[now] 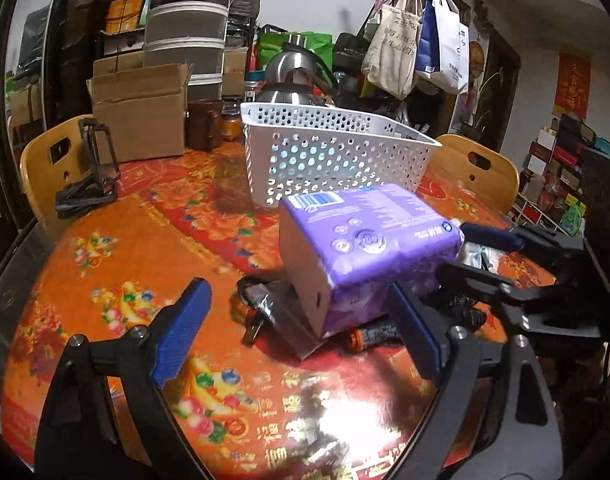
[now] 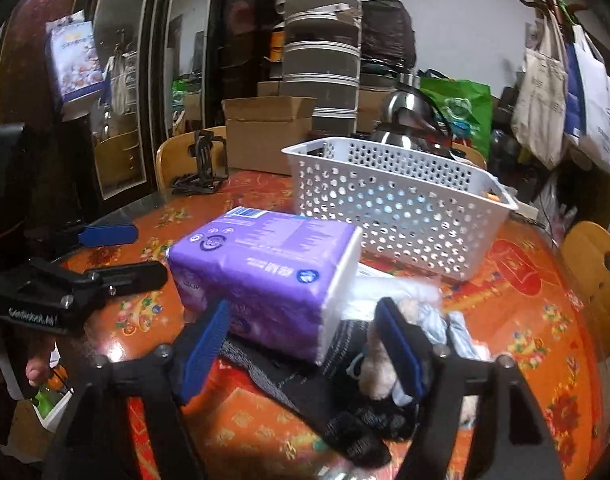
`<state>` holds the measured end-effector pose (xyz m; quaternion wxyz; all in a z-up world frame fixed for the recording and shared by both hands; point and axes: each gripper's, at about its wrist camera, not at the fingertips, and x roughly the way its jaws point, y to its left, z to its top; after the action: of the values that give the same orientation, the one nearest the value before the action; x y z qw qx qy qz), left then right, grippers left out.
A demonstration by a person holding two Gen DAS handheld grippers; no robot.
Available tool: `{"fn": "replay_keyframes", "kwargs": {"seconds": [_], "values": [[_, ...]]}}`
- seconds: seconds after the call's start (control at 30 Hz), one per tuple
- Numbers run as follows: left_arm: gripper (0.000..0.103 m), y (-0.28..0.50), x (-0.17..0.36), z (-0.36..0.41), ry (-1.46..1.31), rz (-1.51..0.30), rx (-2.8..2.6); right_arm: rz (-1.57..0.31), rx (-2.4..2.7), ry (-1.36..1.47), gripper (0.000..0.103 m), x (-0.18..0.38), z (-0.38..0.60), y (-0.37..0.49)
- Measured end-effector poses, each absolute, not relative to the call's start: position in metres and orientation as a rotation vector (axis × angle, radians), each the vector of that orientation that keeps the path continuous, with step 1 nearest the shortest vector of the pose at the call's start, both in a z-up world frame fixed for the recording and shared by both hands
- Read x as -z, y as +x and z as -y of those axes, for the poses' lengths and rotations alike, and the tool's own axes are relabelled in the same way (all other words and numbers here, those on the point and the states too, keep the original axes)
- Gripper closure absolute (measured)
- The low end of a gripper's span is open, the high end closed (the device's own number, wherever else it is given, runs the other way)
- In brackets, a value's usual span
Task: Organize soft objects
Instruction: 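Reach the left tool to the purple tissue pack and grasp it, then lift the purple tissue pack with the left tool toward the basket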
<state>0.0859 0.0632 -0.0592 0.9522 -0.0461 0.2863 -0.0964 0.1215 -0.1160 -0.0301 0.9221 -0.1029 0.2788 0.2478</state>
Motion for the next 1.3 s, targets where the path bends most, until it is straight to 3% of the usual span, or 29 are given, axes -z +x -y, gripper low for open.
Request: {"fn": "replay_keyframes", "kwargs": {"seconds": [0.07,0.23,0.3,0.43,0.5,1.3], "values": [[0.021,0.091,0.061,-0.058,-0.087,-0.585,0.214,-0.579,-0.515,-0.199,0.059,0.034,0.117,0.126],[0.029,0.109,0.066,-0.042,-0.055,-0.604,0.235,-0.625,-0.539,-0.189,0.059,0.05,0.116,0.138],[0.041,0.115,0.069,-0.037,-0.059,-0.616,0.253,-0.632,-0.542,-0.186,0.059,0.052,0.116,0.14],[0.054,0.125,0.07,-0.033,-0.073,-0.626,0.285,-0.632,-0.545,-0.186,0.065,0.053,0.118,0.141],[0.054,0.127,0.07,-0.031,-0.071,-0.619,0.285,-0.64,-0.547,-0.183,0.07,0.054,0.119,0.142],[0.059,0.118,0.048,-0.033,-0.106,-0.576,0.251,-0.609,-0.511,-0.149,0.075,0.037,0.119,0.135]]}}
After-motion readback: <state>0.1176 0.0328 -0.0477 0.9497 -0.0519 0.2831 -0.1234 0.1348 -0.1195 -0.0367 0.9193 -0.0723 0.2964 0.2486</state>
